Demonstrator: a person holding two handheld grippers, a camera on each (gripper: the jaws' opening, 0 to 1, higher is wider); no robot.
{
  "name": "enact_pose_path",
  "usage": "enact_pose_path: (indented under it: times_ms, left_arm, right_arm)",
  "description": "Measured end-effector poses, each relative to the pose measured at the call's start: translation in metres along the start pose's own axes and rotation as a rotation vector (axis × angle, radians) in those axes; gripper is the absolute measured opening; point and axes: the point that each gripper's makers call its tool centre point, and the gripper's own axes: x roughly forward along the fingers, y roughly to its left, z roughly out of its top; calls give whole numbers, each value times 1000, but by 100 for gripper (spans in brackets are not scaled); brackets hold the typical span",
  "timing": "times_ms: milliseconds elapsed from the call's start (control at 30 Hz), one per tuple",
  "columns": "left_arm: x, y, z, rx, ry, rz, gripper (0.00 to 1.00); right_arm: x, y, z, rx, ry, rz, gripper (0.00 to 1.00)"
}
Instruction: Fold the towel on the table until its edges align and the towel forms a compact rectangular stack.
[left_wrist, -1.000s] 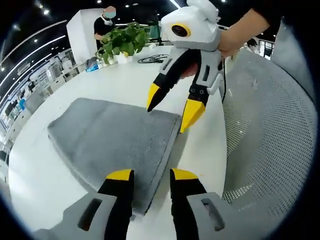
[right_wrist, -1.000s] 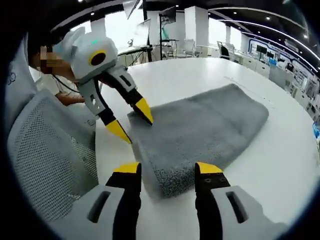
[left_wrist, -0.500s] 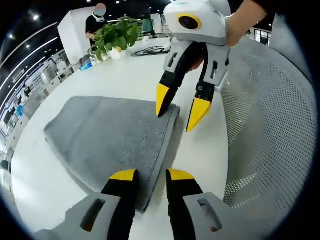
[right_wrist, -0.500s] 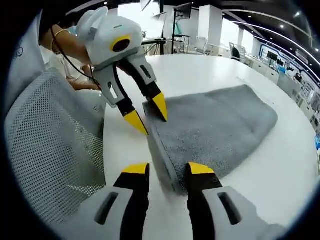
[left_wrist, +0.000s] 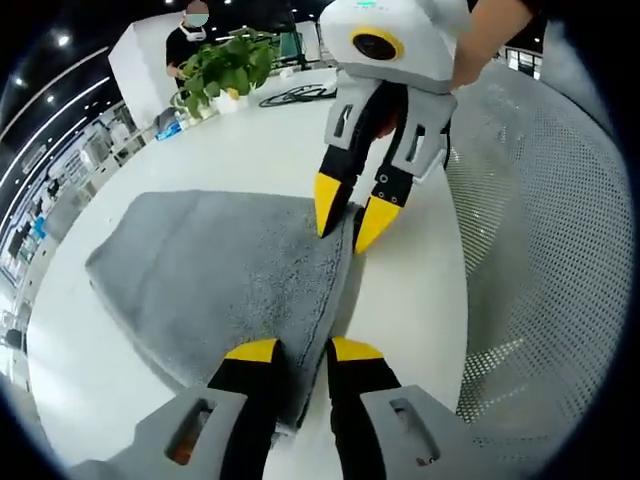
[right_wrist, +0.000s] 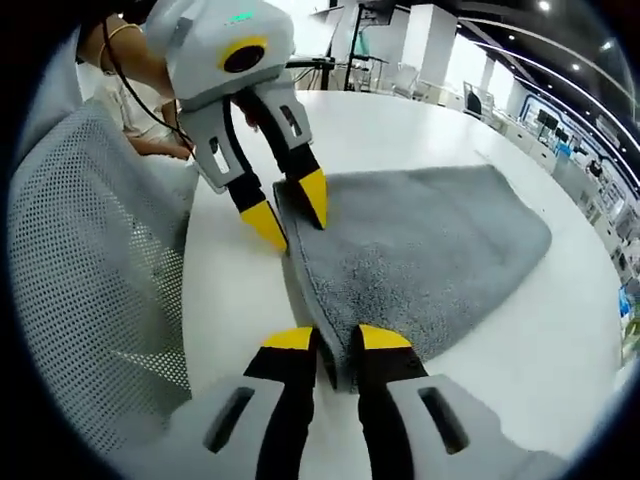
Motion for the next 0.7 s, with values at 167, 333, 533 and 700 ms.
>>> enact_pose_path:
  times_ms: [167,333,533,700]
  left_arm:
    - [0,2,0,-15,-16,-1,17]
    - [1,5,0,-73,-33,-10,14]
    - [2,9,2,-161,-51,-72,8]
    - [3,12,1,-302,-78,-133,7]
  right_arm:
    - [0,1,-1,-86,20,3,14]
    - [1,0,-1,-15,20,-23,12]
    - [-1,-2,2,41,16,-33,9]
    - [-3,-4,5,182,-16,-39,6]
